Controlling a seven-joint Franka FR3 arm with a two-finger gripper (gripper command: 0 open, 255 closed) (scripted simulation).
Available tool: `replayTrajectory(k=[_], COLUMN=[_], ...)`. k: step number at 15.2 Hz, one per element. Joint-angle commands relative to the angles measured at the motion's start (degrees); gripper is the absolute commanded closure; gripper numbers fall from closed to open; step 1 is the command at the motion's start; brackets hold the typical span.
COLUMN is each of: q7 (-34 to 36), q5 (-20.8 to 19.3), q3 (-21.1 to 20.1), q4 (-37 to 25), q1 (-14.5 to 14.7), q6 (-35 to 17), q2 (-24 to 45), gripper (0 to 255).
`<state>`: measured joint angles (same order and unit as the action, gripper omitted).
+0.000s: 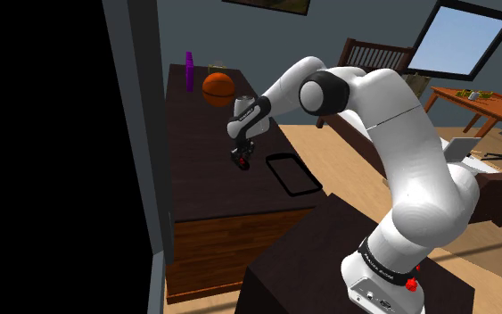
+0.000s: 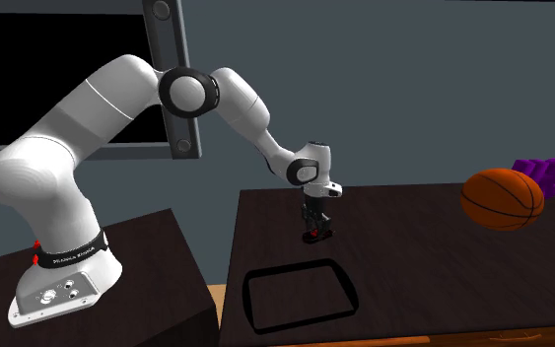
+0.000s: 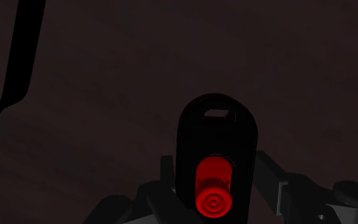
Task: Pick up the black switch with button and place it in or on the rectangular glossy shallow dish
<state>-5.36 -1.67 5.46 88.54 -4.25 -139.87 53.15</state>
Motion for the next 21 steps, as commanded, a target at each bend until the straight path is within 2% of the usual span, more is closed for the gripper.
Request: replayTrajectory(k=[1,4,21], q7=[0.02,-0.05,-0.54], q5=[-0.01,0.0,-0.34], q3=[-0.01,-0.01,0.42], q4=[0.09,0.07,3.73], q1=[0.02,-0.04,0.41], q6=[0.04,0.01,6.72], q2=[0.09,0.13,-10.27], gripper=[255,255,255])
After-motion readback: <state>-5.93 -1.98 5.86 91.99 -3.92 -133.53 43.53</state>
